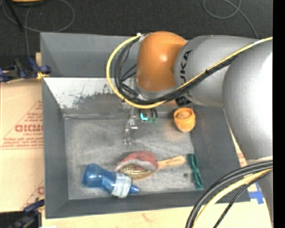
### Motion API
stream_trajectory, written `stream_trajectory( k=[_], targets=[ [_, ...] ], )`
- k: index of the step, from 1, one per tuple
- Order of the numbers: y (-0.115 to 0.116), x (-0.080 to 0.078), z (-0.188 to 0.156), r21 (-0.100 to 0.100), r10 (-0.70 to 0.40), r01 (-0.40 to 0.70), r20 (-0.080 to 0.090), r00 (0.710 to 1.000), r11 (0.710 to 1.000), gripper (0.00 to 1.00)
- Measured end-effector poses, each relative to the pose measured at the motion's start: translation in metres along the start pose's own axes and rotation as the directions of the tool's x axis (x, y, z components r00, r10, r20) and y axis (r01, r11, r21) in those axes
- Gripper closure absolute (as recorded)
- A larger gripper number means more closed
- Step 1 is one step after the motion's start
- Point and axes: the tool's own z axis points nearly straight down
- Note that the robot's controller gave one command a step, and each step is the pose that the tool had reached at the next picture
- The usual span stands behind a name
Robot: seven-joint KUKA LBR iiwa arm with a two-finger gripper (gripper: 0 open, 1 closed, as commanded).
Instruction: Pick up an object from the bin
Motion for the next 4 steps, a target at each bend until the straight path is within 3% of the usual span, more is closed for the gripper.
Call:
stream_trajectory(
  k=[1, 2, 3, 4],
  targets=[
    [0.000, -0.002, -0.005, -0.001, 0.001, -0.001, 0.008, 1.000, 1.000, 0.00],
    [-0.007, 0.021, 0.025, 0.004, -0.053, 0.053, 0.015, 0.998, 0.999, 0.00],
    [-0.012, 0.052, 0.050, 0.005, -0.122, 0.122, 0.006, 0.992, 0.992, 0.00],
    [-0.031, 0.088, 0.049, 0.005, -0.189, 0.189, 0.007, 0.982, 0.982, 0.00]
  ],
)
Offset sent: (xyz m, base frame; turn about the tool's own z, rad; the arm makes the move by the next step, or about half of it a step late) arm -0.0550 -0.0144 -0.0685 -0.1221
